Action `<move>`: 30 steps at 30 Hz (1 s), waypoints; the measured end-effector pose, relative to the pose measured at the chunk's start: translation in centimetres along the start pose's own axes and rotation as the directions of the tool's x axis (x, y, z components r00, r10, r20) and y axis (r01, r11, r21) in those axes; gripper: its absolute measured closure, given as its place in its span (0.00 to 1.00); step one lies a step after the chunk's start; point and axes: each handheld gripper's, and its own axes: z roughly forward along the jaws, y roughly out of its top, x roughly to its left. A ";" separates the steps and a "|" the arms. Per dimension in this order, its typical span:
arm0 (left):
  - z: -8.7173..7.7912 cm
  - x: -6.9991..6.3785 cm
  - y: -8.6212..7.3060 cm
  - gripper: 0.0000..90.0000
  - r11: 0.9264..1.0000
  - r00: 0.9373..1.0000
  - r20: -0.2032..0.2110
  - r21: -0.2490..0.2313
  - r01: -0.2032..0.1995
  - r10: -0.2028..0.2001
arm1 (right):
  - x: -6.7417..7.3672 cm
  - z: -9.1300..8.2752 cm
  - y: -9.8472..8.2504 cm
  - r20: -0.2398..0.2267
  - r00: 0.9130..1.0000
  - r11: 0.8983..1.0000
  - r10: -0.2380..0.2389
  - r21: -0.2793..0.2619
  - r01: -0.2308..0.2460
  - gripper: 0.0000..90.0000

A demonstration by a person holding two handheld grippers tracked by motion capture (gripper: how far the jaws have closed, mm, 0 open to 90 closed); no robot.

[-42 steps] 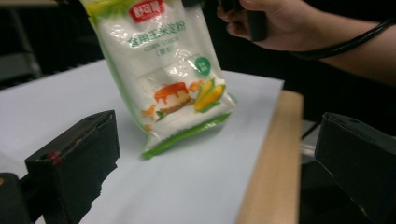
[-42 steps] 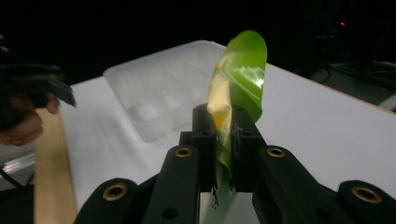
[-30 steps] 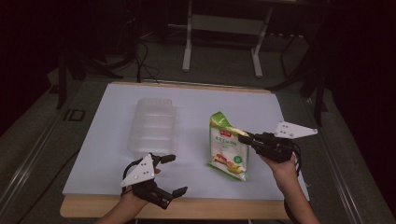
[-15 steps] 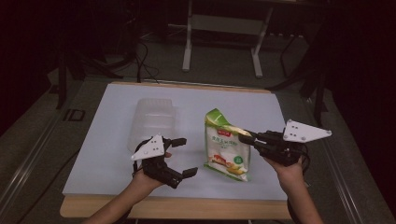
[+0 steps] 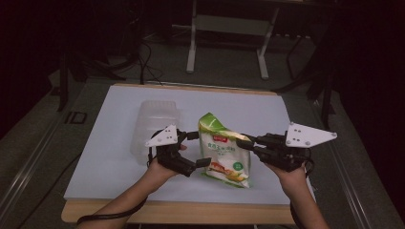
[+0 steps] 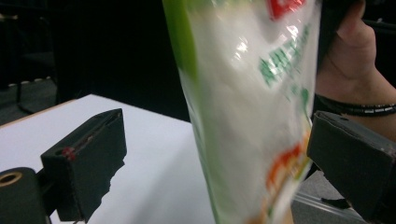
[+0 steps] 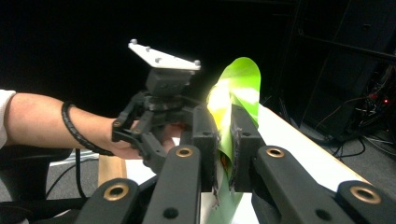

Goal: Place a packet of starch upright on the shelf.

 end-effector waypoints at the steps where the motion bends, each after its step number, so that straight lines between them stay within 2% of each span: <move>1: 0.2 0.2 0.1 0.06 1.000 1.000 0.015 -0.005 0.001 -0.001 | 0.0 0.1 0.0 -0.002 1.000 1.000 -0.001 0.004 0.001 0.93; 4: 0.6 0.6 0.5 0.08 1.000 0.998 0.057 -0.020 0.012 -0.011 | 0.1 0.5 0.0 -0.014 1.000 1.000 -0.007 0.023 0.007 0.93; 5: 0.7 0.7 0.5 0.13 1.000 0.998 0.066 -0.025 0.018 -0.017 | 0.1 0.5 -0.1 -0.013 1.000 0.999 -0.010 0.031 0.010 0.93; 9: 1.1 1.2 0.5 0.23 0.999 0.993 0.109 0.006 0.035 -0.035 | 0.1 0.7 -0.4 -0.016 1.000 0.999 -0.004 0.033 0.005 0.93; 11: 1.3 1.2 0.4 0.27 1.000 0.992 0.121 0.017 0.025 -0.027 | 0.1 0.7 -0.5 -0.017 1.000 0.999 -0.007 0.038 0.008 0.93; 14: 1.4 0.9 0.5 0.41 1.000 0.992 0.128 0.017 0.011 -0.013 | 0.2 0.8 -0.6 -0.017 1.000 0.999 -0.006 0.046 0.007 0.93; 15: 1.4 0.7 0.6 0.41 1.000 0.994 0.109 0.026 -0.009 0.006 | 0.1 0.9 -0.7 -0.017 1.000 0.999 -0.005 0.052 0.006 0.93; 19: 1.6 0.0 1.0 0.58 0.997 0.997 0.064 0.066 -0.041 0.037 | 0.0 1.0 -1.1 -0.015 1.000 0.999 0.006 0.052 -0.005 0.93; 20: 1.6 -0.3 1.1 0.72 0.994 0.996 0.055 0.083 -0.068 0.063 | 0.1 1.1 -1.3 -0.007 1.000 0.998 0.001 0.061 -0.001 0.93; 21: 1.6 -0.5 1.2 0.72 0.992 0.995 0.052 0.090 -0.084 0.080 | 0.1 1.1 -1.3 -0.007 1.000 0.998 0.001 0.061 -0.001 0.93; 23: 1.8 -1.1 1.4 0.82 0.987 0.993 0.035 0.111 -0.114 0.111 | 0.1 1.2 -1.4 0.001 1.000 0.998 0.000 0.068 0.000 0.93; 28: 1.7 -1.6 2.2 0.90 0.977 0.987 0.007 0.139 -0.162 0.163 | -0.1 0.9 -1.7 0.003 1.000 0.999 0.015 0.050 -0.015 0.93; 30: 1.6 -1.6 2.3 0.90 0.975 0.986 0.005 0.142 -0.168 0.169 | -0.1 0.8 -1.7 0.007 1.000 0.999 0.015 0.046 -0.015 0.93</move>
